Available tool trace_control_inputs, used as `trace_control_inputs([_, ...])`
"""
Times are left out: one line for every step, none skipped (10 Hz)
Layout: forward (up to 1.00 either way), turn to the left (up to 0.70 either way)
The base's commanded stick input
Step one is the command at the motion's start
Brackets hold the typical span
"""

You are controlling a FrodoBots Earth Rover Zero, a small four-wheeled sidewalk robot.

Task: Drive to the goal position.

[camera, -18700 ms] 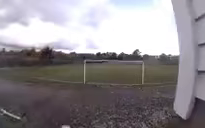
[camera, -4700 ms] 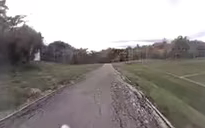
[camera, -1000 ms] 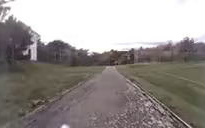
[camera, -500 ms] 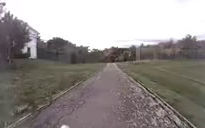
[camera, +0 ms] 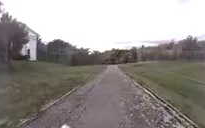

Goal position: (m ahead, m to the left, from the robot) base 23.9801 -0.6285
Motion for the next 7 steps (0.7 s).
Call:
trace_control_inputs([0.85, 0.00])
trace_control_inputs([0.85, 0.00])
trace_control_inputs([0.85, 0.00])
trace_control_inputs([0.85, 0.00])
trace_control_inputs([0.85, 0.00])
trace_control_inputs([0.85, 0.00])
trace_control_inputs([0.85, 0.00])
